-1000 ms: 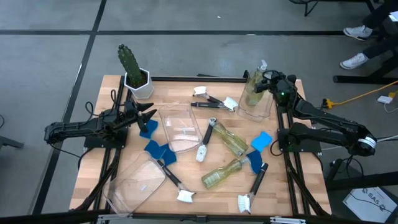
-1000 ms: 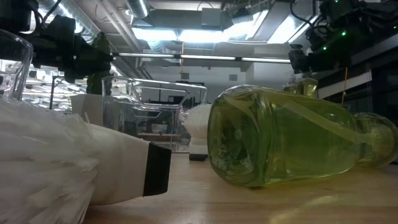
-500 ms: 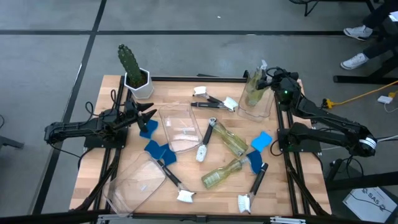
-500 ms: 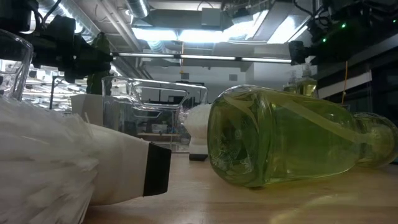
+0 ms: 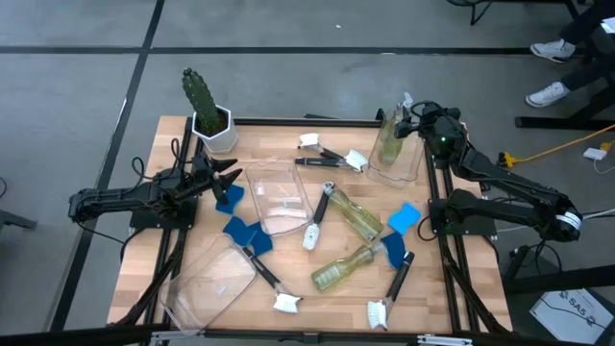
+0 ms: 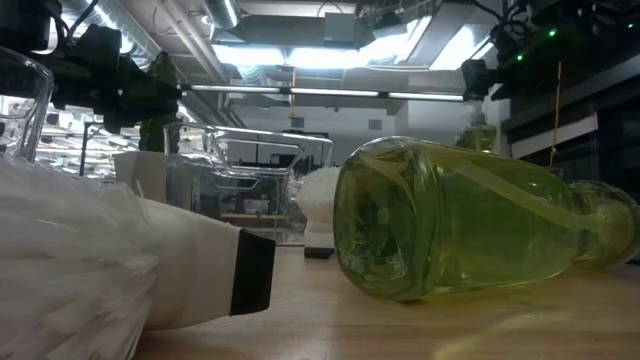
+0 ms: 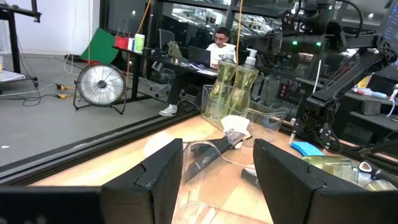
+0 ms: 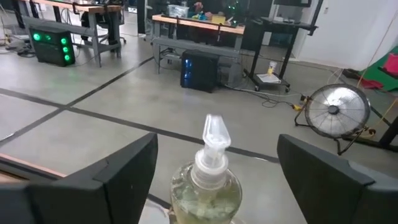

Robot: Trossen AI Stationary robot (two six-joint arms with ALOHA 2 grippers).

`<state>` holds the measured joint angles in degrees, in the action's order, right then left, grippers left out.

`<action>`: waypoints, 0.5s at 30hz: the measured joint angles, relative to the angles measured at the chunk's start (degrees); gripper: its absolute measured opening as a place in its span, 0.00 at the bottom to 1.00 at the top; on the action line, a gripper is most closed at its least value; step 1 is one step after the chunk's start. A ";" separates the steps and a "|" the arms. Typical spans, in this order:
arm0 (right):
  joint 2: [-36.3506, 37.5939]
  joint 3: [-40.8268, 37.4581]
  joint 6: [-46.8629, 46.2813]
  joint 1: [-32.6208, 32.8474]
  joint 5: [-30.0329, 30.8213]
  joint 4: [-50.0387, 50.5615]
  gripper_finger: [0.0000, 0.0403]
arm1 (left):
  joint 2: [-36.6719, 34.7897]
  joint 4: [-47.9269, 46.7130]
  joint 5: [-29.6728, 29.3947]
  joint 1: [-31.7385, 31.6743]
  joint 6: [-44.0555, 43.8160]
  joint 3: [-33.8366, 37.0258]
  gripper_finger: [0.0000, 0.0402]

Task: Pick & Place Kitchen Sink Supplies
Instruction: Put the green dish soap into the top right transparent bin

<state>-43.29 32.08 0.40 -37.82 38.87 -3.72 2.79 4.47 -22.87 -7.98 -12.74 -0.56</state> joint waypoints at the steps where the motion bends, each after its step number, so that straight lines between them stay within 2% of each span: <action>1: 0.00 0.00 -0.14 0.00 -0.11 -0.43 0.81 | 0.00 0.00 0.02 0.01 0.01 0.01 0.48; 9: 0.96 0.07 2.95 1.39 -5.32 -6.85 0.81 | 0.00 0.00 -0.01 0.00 -0.02 -0.01 0.47; 15: 1.37 6.73 12.45 7.25 -8.65 -2.14 0.81 | -0.01 0.00 0.01 0.00 0.00 0.01 0.48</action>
<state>-41.92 38.80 12.85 -30.58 30.21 -5.86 2.78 4.47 -22.86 -7.98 -12.73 -0.56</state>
